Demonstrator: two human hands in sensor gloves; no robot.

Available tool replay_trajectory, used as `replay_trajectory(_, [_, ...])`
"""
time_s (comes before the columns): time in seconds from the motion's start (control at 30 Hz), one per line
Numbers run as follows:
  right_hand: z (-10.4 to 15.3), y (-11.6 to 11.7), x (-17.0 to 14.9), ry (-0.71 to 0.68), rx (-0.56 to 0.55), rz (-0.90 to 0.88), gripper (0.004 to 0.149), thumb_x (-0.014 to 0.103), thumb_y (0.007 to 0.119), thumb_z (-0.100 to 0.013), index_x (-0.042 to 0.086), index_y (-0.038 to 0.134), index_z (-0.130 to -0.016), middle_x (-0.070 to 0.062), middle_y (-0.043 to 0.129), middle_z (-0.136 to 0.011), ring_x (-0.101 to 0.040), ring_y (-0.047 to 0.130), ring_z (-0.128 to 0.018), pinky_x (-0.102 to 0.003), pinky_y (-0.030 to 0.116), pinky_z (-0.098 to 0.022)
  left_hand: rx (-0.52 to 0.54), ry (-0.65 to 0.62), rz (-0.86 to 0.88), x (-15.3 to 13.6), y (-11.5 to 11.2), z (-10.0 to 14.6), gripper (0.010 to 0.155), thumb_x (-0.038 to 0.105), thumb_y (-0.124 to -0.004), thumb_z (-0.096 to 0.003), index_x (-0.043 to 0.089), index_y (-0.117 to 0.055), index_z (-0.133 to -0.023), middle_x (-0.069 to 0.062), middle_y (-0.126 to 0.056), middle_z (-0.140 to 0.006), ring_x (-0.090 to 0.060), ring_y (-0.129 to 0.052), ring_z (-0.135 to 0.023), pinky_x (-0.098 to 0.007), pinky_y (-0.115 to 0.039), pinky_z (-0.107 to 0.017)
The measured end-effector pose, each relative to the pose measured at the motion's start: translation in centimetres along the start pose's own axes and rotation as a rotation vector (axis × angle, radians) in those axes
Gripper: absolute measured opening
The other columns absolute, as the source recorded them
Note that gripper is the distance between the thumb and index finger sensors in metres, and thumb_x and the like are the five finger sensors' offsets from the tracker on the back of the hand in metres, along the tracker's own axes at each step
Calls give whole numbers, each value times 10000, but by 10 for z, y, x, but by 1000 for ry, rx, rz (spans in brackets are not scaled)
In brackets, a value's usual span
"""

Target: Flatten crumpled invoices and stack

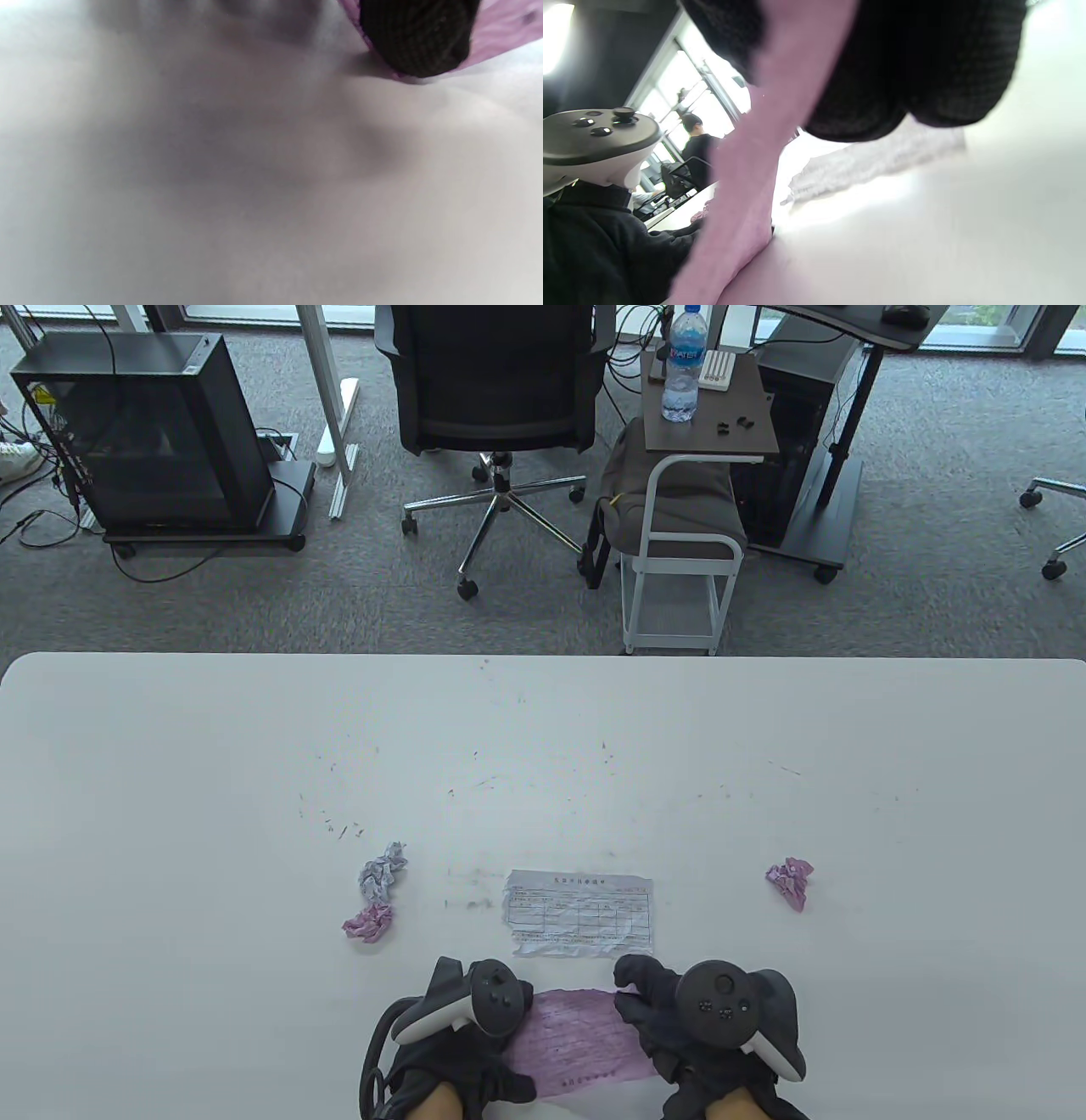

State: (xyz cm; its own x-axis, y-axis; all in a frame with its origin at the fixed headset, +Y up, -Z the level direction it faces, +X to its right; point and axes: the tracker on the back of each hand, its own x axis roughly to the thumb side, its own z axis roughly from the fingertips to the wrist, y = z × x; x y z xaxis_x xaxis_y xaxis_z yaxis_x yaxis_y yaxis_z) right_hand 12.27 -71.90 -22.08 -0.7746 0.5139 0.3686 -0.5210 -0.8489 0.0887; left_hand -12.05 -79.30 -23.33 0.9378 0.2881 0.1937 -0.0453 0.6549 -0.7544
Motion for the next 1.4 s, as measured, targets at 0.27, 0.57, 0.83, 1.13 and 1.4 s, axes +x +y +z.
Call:
replay_trajectory(0.27, [18, -38, 42, -214, -256, 65, 402, 325, 802, -522, 153, 734, -878, -47, 962, -550, -149, 978, -318, -328, 891, -235, 329, -235, 409, -11, 16, 14, 1049, 548, -786, -489, 212, 80, -976, -244, 20, -1069, -620, -124, -996, -734, -289, -647])
replay_trajectory(0.57, [23, -53, 6, -36, -393, -387, 400, 316, 788, -535, 135, 727, -886, -58, 957, -564, -160, 977, -329, -333, 891, -238, 320, -648, 1183, -17, 17, 17, 959, 313, -784, -603, 264, 109, -948, -245, -325, -1114, -295, -819, -877, -530, -712, -678])
replay_trajectory(0.83, [17, -42, -15, 127, -311, -419, 458, 228, 771, -540, 73, 643, -951, -140, 916, -694, -248, 976, -446, -393, 888, -309, 694, -623, 998, -22, 34, 46, 744, 178, -760, -603, 474, -202, -998, -191, -582, -1055, -178, -959, -710, -447, -833, -607])
replay_trajectory(1.13, [-19, -43, -13, 220, -120, -73, 559, 212, 806, -524, 48, 565, -1001, -174, 883, -752, -281, 961, -501, -417, 879, -342, 754, -377, 499, 4, 59, 58, 480, 146, -722, -577, 86, -666, -1050, -214, -597, -1026, -287, -926, -739, -539, -772, -596])
replay_trajectory(1.4, [-60, -16, -27, 299, -18, 130, 590, 196, 811, -520, 41, 528, -1014, -182, 861, -781, -294, 950, -530, -426, 876, -357, 605, -225, 200, 1, 68, 5, 544, 239, -697, -596, 125, -544, -1106, -166, -432, -1090, -464, -685, -888, -603, -641, -627])
